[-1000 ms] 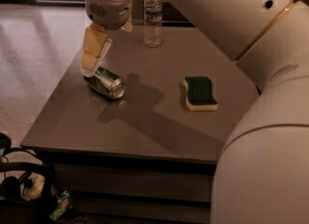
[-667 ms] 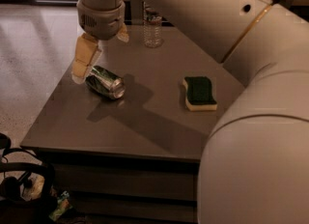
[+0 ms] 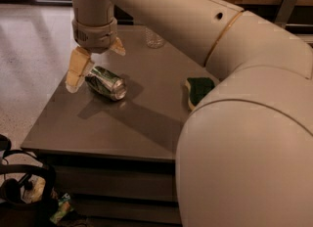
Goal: Pick green can
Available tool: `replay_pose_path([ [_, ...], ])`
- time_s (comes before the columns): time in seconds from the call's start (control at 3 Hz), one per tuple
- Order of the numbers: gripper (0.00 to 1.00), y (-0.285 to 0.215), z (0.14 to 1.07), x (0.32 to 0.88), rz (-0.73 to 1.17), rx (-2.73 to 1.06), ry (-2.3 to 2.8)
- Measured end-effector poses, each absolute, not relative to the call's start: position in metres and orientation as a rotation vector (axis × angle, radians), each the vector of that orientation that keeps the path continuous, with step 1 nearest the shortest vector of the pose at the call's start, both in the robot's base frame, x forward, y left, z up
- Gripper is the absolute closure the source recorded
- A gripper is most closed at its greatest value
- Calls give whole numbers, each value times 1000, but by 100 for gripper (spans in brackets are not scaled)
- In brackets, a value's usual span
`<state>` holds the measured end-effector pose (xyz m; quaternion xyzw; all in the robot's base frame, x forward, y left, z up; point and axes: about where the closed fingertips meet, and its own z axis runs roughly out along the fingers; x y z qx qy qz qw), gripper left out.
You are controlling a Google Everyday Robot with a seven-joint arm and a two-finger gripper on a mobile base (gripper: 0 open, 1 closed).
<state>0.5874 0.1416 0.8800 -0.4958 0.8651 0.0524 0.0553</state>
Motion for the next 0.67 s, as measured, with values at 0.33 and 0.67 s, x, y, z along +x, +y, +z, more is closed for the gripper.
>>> replay_pose_path([
  [0.33, 0, 139, 866, 596, 164, -1445, 2671],
  [0.67, 0, 132, 858, 603, 155, -1382, 2708],
])
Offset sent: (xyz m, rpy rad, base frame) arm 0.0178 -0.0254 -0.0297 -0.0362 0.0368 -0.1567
